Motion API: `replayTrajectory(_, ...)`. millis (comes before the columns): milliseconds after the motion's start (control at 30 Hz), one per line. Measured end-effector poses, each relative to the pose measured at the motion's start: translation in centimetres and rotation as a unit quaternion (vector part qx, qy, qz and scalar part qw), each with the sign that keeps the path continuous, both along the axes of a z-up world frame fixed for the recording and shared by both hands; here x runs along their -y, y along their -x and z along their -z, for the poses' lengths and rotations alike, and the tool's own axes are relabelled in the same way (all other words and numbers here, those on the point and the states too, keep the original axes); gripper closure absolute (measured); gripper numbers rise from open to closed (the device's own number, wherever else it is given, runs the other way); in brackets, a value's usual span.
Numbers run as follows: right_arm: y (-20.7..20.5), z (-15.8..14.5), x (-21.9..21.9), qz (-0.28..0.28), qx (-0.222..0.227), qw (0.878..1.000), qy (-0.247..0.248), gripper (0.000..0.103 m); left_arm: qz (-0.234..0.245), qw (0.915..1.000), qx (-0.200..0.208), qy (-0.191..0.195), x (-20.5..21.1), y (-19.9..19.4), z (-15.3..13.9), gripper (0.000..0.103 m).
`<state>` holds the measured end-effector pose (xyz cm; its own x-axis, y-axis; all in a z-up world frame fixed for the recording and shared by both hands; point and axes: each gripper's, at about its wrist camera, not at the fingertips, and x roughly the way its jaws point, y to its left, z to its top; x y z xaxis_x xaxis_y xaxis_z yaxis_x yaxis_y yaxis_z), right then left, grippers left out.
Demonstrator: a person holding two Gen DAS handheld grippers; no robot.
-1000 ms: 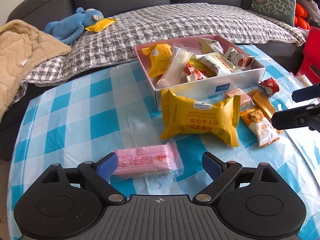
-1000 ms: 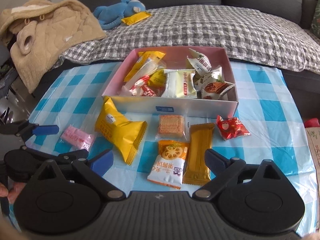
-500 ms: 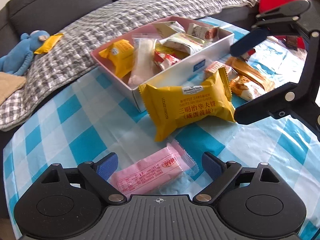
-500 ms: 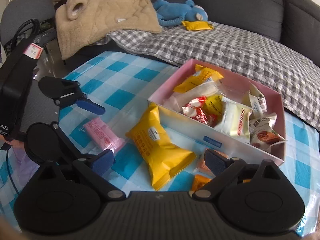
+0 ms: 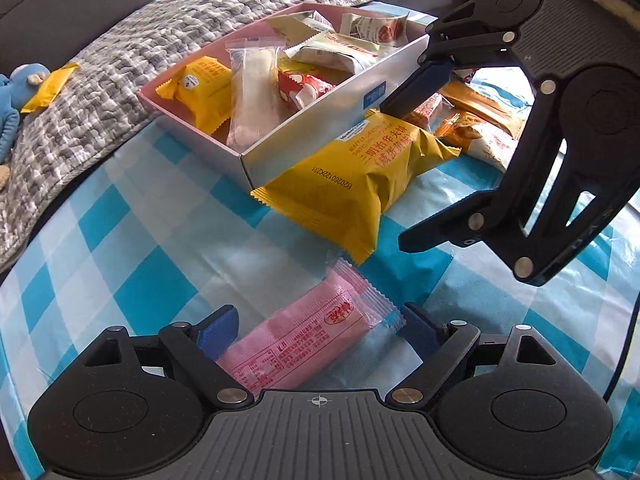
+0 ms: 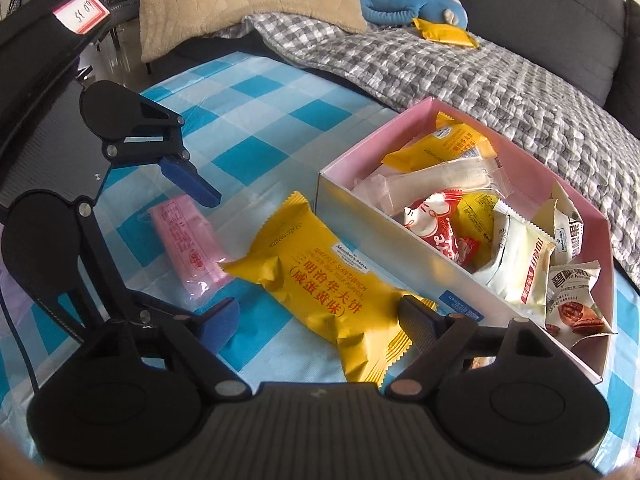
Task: Organize snacks
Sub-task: 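Grasp the pink wafer pack with the left tool while the right tool grasps the yellow sandwich-cake pack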
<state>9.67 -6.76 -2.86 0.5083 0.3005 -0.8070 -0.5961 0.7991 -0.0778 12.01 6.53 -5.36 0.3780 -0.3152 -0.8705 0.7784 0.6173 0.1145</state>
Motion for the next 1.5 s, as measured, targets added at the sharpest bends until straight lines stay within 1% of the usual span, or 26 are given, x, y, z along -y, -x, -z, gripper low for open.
replayTrajectory(100, -0.1, 0.3, -0.2, 0.002, 0.008, 1.0, 0.007, 0.021, -0.007, 0.9999, -0.009, 0.01, -0.1, 0.1, -0.1, 0.02)
replayTrajectory(200, 0.0, 0.5, -0.3, 0.006, 0.018, 1.0, 0.01, 0.029, -0.028, 0.9993, -0.015, 0.021, -0.1, 0.4, -0.2, 0.028)
replayTrajectory(233, -0.1, 0.7, -0.3, 0.008, 0.02, 1.0, 0.011, 0.031, -0.036, 0.9989, -0.014, 0.025, 0.0, 0.8, -0.2, 0.034)
replayTrajectory(267, 0.0, 0.9, -0.4, 0.007, 0.024, 1.0, 0.015, 0.034, -0.042, 0.9986, -0.011, 0.029, 0.0, 1.2, -0.3, 0.039)
replayTrajectory(300, 0.2, 1.1, -0.5, 0.006, 0.029, 0.999, 0.021, 0.037, -0.049, 0.9983, -0.006, 0.03, 0.0, 1.6, -0.3, 0.042)
replayTrajectory(367, 0.4, 1.3, -0.5, 0.005, 0.033, 0.999, 0.028, 0.048, -0.069, 0.997, 0.0, 0.034, 0.1, 2.2, -0.3, 0.046)
replayTrajectory(400, 0.3, 1.2, -0.4, 0.007, 0.031, 0.999, 0.023, 0.051, -0.082, 0.9959, 0.001, 0.037, 0.0, 2.4, -0.3, 0.047)
replayTrajectory(433, 0.3, 1.1, -0.3, 0.009, 0.027, 0.999, 0.018, 0.059, -0.094, 0.9948, 0.002, 0.04, 0.0, 2.6, -0.3, 0.049)
replayTrajectory(467, 0.2, 1.0, -0.1, 0.013, 0.021, 1.0, 0.012, 0.064, -0.109, 0.9931, 0.002, 0.043, -0.1, 2.8, -0.3, 0.051)
replayTrajectory(500, 0.3, 0.9, 0.0, 0.018, 0.019, 1.0, 0.007, 0.065, -0.121, 0.9915, 0.002, 0.047, -0.1, 3.0, -0.4, 0.052)
replayTrajectory(567, 0.5, 0.7, 0.3, 0.022, 0.018, 1.0, 0.001, 0.073, -0.137, 0.9893, 0.001, 0.05, 0.0, 3.5, -0.5, 0.058)
replayTrajectory(633, 0.7, 0.5, 0.7, 0.026, 0.016, 0.999, -0.008, 0.075, -0.147, 0.9879, 0.001, 0.049, 0.2, 3.7, -0.6, 0.062)
replayTrajectory(700, 1.0, 0.3, 1.1, 0.029, 0.012, 0.999, -0.019, 0.079, -0.159, 0.9862, -0.001, 0.048, 0.4, 4.0, -0.8, 0.063)
replayTrajectory(733, 1.0, 0.1, 1.5, 0.032, 0.009, 0.999, -0.027, 0.083, -0.166, 0.985, -0.003, 0.049, 0.5, 4.1, -0.9, 0.064)
replayTrajectory(800, 1.1, -0.4, 2.3, 0.04, 0.0, 0.998, -0.047, 0.088, -0.176, 0.9829, -0.006, 0.054, 0.7, 4.3, -1.2, 0.065)
replayTrajectory(867, 1.3, -0.8, 3.0, 0.046, -0.008, 0.997, -0.064, 0.088, -0.186, 0.9808, -0.008, 0.058, 0.8, 4.5, -1.5, 0.066)
replayTrajectory(967, 1.7, -1.1, 3.5, 0.044, -0.019, 0.997, -0.068, 0.088, -0.194, 0.9791, -0.011, 0.061, 0.9, 4.7, -1.9, 0.066)
replayTrajectory(1000, 1.8, -1.1, 3.5, 0.041, -0.02, 0.997, -0.065, 0.087, -0.196, 0.9785, -0.012, 0.062, 0.9, 4.9, -2.0, 0.066)
replayTrajectory(1033, 2.0, -1.2, 3.5, 0.039, -0.019, 0.997, -0.062, 0.083, -0.2, 0.9776, -0.013, 0.065, 0.9, 4.9, -2.1, 0.066)
replayTrajectory(1100, 2.3, -1.5, 3.5, 0.033, -0.016, 0.997, -0.062, 0.061, -0.211, 0.975, -0.015, 0.068, 0.8, 4.9, -2.2, 0.066)
replayTrajectory(1133, 2.5, -1.8, 3.4, 0.032, -0.007, 0.997, -0.064, 0.04, -0.218, 0.9732, -0.017, 0.07, 0.6, 4.9, -2.2, 0.066)
replayTrajectory(1167, 2.6, -2.0, 3.3, 0.028, 0.005, 0.997, -0.067, 0.03, -0.225, 0.9715, -0.019, 0.071, 0.4, 4.8, -2.2, 0.066)
replayTrajectory(1200, 2.7, -2.3, 3.1, 0.019, 0.015, 0.997, -0.069, 0.03, -0.232, 0.9699, -0.022, 0.071, 0.3, 4.8, -2.3, 0.066)
replayTrajectory(1333, 2.0, -2.6, 1.5, -0.008, 0.023, 0.998, -0.059, 0.03, -0.253, 0.9646, -0.034, 0.065, -0.4, 4.4, -2.1, 0.066)
replayTrajectory(1400, 1.7, -2.1, 0.5, -0.027, 0.025, 0.998, -0.042, 0.03, -0.259, 0.9632, -0.042, 0.058, -0.7, 4.3, -1.8, 0.066)
replayTrajectory(1500, 1.6, -0.9, -1.1, -0.06, 0.031, 0.998, -0.002, 0.029, -0.262, 0.9625, -0.048, 0.052, -0.9, 4.1, -1.3, 0.066)
